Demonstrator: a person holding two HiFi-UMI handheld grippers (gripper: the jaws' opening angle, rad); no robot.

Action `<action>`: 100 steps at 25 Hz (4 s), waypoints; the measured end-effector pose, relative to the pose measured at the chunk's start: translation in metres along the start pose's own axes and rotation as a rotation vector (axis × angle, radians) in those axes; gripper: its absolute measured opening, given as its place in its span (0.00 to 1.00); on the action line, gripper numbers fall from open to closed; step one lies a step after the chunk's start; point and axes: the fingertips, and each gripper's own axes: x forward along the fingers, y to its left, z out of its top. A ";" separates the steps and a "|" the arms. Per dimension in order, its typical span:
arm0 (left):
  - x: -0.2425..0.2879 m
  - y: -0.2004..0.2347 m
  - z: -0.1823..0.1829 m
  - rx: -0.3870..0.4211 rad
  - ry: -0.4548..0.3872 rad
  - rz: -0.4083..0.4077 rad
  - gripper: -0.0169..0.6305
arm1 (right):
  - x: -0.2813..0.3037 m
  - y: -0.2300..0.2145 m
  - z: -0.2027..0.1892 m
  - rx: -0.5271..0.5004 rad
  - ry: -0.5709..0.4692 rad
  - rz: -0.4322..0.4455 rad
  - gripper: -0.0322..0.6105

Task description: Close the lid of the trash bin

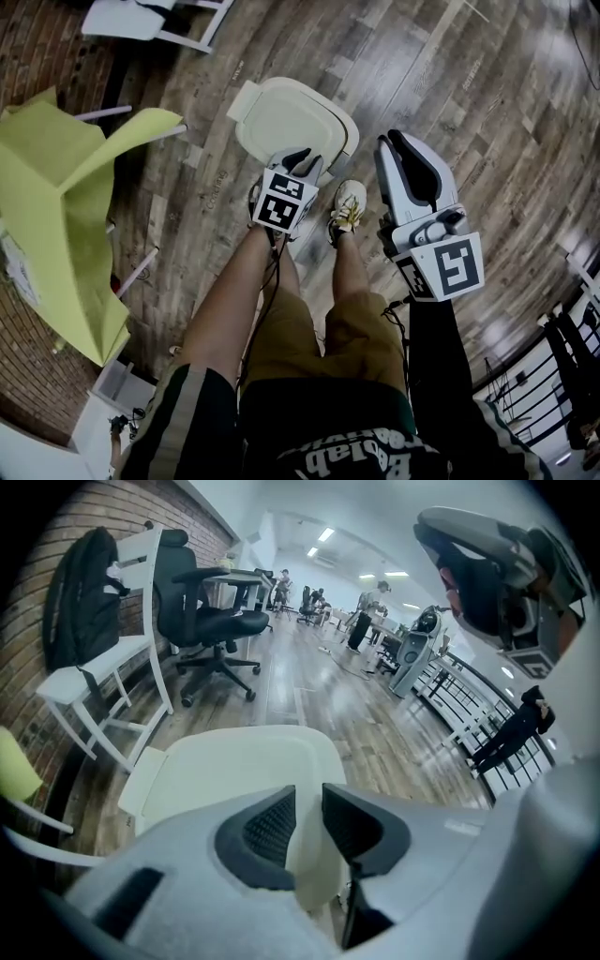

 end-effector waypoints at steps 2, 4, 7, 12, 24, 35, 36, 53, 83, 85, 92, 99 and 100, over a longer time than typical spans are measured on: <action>0.003 -0.002 -0.001 -0.002 0.008 0.000 0.18 | 0.000 -0.001 0.001 0.008 -0.011 0.001 0.15; 0.006 -0.003 -0.003 -0.006 0.014 -0.001 0.18 | 0.000 -0.003 0.001 0.003 -0.007 0.000 0.15; 0.013 -0.003 -0.009 -0.004 0.017 0.006 0.17 | 0.000 -0.006 -0.001 -0.005 0.002 0.005 0.15; 0.023 -0.002 -0.016 -0.006 0.025 0.007 0.16 | 0.002 -0.006 -0.004 -0.005 0.008 0.014 0.15; 0.038 0.000 -0.023 -0.013 0.050 -0.004 0.15 | 0.004 -0.012 -0.006 0.007 0.004 0.021 0.15; 0.052 0.002 -0.033 0.004 0.091 -0.008 0.15 | 0.004 -0.016 -0.009 0.017 -0.004 0.018 0.15; 0.054 0.002 -0.034 0.007 0.091 -0.006 0.15 | 0.004 -0.017 -0.009 0.018 -0.005 0.018 0.15; 0.063 0.001 -0.040 0.050 0.118 0.026 0.15 | 0.011 -0.020 -0.014 0.009 0.024 0.027 0.15; 0.057 0.006 -0.024 0.047 0.081 0.060 0.23 | 0.008 -0.021 -0.005 -0.035 0.044 0.012 0.15; 0.050 0.009 -0.012 0.038 0.053 0.077 0.23 | 0.008 -0.021 -0.002 -0.041 0.044 0.013 0.15; 0.001 0.020 0.046 0.042 -0.100 0.163 0.25 | 0.010 -0.014 0.001 -0.078 0.076 0.020 0.15; -0.072 0.027 0.093 0.046 -0.241 0.239 0.25 | 0.006 -0.001 0.027 -0.135 0.090 0.048 0.15; -0.085 0.026 0.100 0.047 -0.258 0.251 0.26 | 0.005 0.000 0.030 -0.140 0.091 0.052 0.15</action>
